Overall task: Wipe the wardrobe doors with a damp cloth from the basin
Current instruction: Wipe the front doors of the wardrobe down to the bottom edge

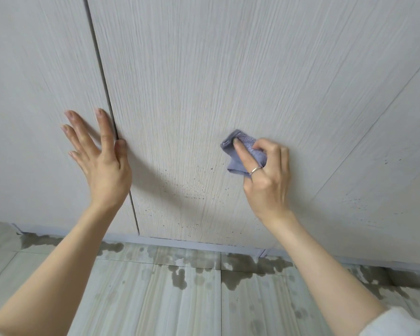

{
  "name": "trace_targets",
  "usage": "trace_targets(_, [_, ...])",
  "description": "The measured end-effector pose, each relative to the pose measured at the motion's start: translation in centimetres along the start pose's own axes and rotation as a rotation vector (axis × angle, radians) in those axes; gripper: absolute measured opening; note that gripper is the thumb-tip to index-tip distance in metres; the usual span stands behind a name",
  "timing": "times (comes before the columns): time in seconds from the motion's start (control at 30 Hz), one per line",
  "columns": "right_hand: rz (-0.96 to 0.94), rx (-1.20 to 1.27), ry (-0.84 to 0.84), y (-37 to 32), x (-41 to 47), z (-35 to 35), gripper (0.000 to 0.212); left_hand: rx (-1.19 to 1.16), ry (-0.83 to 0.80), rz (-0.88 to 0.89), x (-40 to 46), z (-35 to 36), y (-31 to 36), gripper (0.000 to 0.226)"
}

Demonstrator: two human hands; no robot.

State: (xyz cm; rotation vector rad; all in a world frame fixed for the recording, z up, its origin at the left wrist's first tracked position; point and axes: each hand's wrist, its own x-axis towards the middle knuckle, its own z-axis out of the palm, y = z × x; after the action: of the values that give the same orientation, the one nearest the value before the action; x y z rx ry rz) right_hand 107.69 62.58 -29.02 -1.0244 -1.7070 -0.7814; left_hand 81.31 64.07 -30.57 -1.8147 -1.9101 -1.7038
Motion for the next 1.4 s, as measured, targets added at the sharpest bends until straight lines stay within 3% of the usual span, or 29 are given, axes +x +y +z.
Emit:
trace_targets(0.07, [-0.083,-0.008,-0.038,-0.9,-1.4,1.0,0.031,0.007,0.002,0.001,0.0,0.0,-0.1,0.057])
trace_targets(0.2, [-0.450,-0.066,-0.446,-1.7,-7.3,1.2,0.029,0.016,-0.012,-0.004,-0.2,-0.3,-0.3,0.057])
trace_targets(0.27, [-0.497,-0.076,-0.565,-1.6,-7.6,0.8,0.032,0.022,-0.021,0.000,-0.2,-0.5,-0.4,0.056])
trace_targets(0.33, [-0.425,-0.075,-0.481,-1.8,-5.8,0.8,0.035,0.027,-0.029,0.002,-0.2,-0.6,-0.4,0.056])
trace_targets(0.43, [-0.201,-0.027,-0.181,-2.8,-1.3,1.4,0.034,0.025,-0.032,-0.001,-0.2,-0.6,-0.3,0.057])
trace_targets(0.5, [-0.129,-0.004,-0.085,-3.9,0.3,2.2,0.037,0.028,-0.042,-0.004,-0.4,-0.6,-0.3,0.057])
trace_targets(0.6, [-0.309,-0.023,-0.195,-5.0,-2.5,3.3,0.023,0.054,-0.058,0.001,-0.5,-0.8,-0.4,0.057])
trace_targets(0.67, [-0.524,-0.091,-0.408,-5.0,-5.8,2.9,0.012,0.067,-0.063,-0.003,-0.5,-1.0,-0.5,0.057])
trace_targets(0.73, [-0.563,-0.109,-0.572,-4.6,-7.2,2.4,0.015,0.073,-0.061,-0.001,-0.6,-1.1,-0.6,0.056])
trace_targets(0.8, [-0.499,-0.073,-0.523,-4.5,-5.7,2.4,0.015,0.080,-0.056,0.014,-0.4,-1.0,-0.8,0.057])
trace_targets(0.93, [-0.225,0.028,-0.166,-6.5,0.8,3.4,0.031,0.091,-0.057,0.028,-0.3,-0.8,-1.1,0.059])
trace_targets(1.0, [-0.149,0.048,-0.074,-7.7,2.3,4.1,0.038,0.104,-0.061,0.040,-0.4,-0.9,-1.4,0.061])
trace_targets(1.07, [-0.263,0.001,-0.117,-8.1,1.0,4.9,0.023,0.123,-0.072,0.061,-0.4,-1.2,-1.8,0.062])
trace_targets(1.13, [-0.442,-0.051,-0.292,-8.4,-2.1,5.2,0.020,0.143,-0.084,0.082,-0.4,-1.5,-2.2,0.063])
trace_targets(1.23, [-0.497,-0.080,-0.545,-8.3,-5.6,4.6,0.018,0.155,-0.106,0.112,-0.5,-1.9,-2.5,0.065])
trace_targets(1.3, [-0.461,-0.071,-0.514,-8.2,-5.1,4.5,0.023,0.160,-0.110,0.121,-0.6,-2.1,-2.7,0.065])
trace_targets(1.4, [-0.275,-0.004,-0.254,-9.2,-0.8,4.8,0.022,0.173,-0.106,0.139,-0.7,-2.2,-2.9,0.065])
